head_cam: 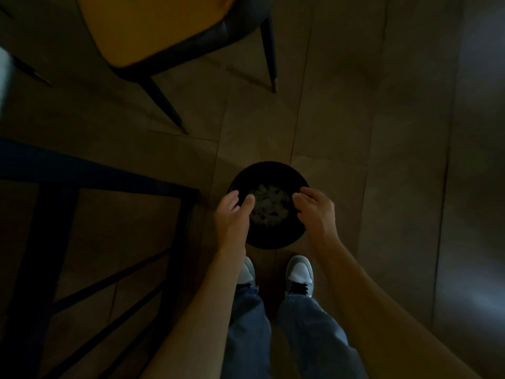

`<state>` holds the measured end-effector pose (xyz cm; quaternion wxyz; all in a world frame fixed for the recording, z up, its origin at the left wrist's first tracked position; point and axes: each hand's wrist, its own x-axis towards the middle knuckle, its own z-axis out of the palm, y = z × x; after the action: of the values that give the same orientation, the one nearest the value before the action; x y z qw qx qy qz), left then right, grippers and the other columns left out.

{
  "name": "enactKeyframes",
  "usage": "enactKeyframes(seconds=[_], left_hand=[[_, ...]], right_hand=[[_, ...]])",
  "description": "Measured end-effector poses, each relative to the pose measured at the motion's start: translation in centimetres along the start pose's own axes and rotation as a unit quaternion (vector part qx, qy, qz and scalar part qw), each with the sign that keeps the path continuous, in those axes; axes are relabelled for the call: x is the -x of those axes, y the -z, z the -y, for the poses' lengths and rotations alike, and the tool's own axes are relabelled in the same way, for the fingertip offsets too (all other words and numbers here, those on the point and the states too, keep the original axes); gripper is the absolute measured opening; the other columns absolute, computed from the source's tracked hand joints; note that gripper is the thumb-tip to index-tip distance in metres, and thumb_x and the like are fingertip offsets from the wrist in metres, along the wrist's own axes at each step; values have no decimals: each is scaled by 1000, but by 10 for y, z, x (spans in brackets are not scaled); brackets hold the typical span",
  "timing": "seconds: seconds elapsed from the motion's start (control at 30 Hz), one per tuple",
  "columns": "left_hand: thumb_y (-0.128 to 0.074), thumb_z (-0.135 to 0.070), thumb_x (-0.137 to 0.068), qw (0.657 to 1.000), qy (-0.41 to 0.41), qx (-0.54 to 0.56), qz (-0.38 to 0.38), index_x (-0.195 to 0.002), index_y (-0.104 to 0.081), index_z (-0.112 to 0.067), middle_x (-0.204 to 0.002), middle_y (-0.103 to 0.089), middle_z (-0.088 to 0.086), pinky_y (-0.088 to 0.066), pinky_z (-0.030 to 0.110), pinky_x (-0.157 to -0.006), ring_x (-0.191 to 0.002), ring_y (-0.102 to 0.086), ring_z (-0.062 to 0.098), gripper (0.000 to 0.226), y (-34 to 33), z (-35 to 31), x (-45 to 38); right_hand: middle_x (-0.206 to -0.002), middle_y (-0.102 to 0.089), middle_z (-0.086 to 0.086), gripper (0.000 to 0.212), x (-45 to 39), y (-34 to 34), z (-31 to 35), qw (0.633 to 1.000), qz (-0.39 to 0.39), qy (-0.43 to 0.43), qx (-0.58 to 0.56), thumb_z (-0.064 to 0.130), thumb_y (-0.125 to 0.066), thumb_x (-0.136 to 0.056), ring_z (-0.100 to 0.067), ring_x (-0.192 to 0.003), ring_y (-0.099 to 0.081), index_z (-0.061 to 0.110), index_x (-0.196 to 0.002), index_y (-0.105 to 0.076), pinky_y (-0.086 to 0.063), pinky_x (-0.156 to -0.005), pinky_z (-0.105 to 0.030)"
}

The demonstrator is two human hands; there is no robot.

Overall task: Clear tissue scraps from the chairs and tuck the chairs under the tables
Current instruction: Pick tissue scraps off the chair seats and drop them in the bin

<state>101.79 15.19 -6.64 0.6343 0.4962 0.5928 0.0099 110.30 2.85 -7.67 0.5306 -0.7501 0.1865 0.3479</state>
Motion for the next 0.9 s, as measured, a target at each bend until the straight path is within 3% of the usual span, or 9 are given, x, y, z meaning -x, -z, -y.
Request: enactKeyframes(seconds=[0.1,0.17,0.3,0.4,0.47,0.6,0.73,0.9], left_hand=[[-66,-33,-93,995,-76,-64,10,-145,-47,-20,-152,-45,1,-37,28,-98,-140,-39,15,56,6,-38,23],[-65,-40,-92,986,-124,-112,5,-147,-43,-24,-155,-39,-1,-37,31,-104,-142,-34,14,62,12,-68,37],[-61,-50,-92,959,-217,-184,-9,-152,-34,-29,-164,-22,-2,-28,42,-117,-150,-21,17,68,22,-136,66],[-57,-59,-91,935,-284,-214,1,-155,-28,-30,-167,-10,-2,-21,45,-121,-153,-9,18,75,31,-186,86],[-53,-67,-89,916,-321,-242,-11,-156,-25,-31,-168,-6,-1,-19,51,-121,-154,-2,19,82,38,-218,100],[-46,-74,-87,861,-400,-309,-52,-158,-14,-36,-168,1,0,-14,49,-120,-154,4,23,87,59,-285,140],[-42,-76,-88,810,-465,-343,-103,-157,-8,-39,-168,3,0,-10,46,-120,-154,5,25,85,86,-341,178],[-40,-76,-90,776,-502,-346,-160,-158,-5,-38,-168,2,2,-10,46,-122,-154,4,24,85,117,-399,224]], right_hand=[[-127,-63,-9,45,21,0,37,998,0,48,39,27,-63,-93,-20,-114,-61,10,-134,-56,-53,-96,-39],[-136,-58,-6,51,37,1,68,994,7,86,75,35,-61,-93,-20,-122,-57,16,-139,-52,-49,-102,-45],[-152,-43,-1,60,71,6,137,969,16,179,169,43,-57,-95,-20,-138,-42,24,-149,-38,-38,-111,-39],[-162,-25,0,69,98,9,192,940,29,237,243,46,-55,-96,-22,-148,-24,27,-155,-23,-29,-118,-48],[-165,-16,-1,73,115,11,227,912,23,285,295,48,-53,-97,-23,-151,-14,26,-156,-16,-22,-120,-50],[-166,-6,-1,78,155,14,295,871,-6,355,341,52,-49,-96,-23,-153,-2,25,-157,-9,-10,-123,-49],[-167,0,2,78,200,18,354,846,-29,397,355,58,-44,-96,-22,-153,3,28,-157,-5,-1,-122,-46],[-166,5,3,82,250,25,411,824,-46,436,359,60,-45,-95,-22,-152,7,32,-157,0,3,-121,-44]])
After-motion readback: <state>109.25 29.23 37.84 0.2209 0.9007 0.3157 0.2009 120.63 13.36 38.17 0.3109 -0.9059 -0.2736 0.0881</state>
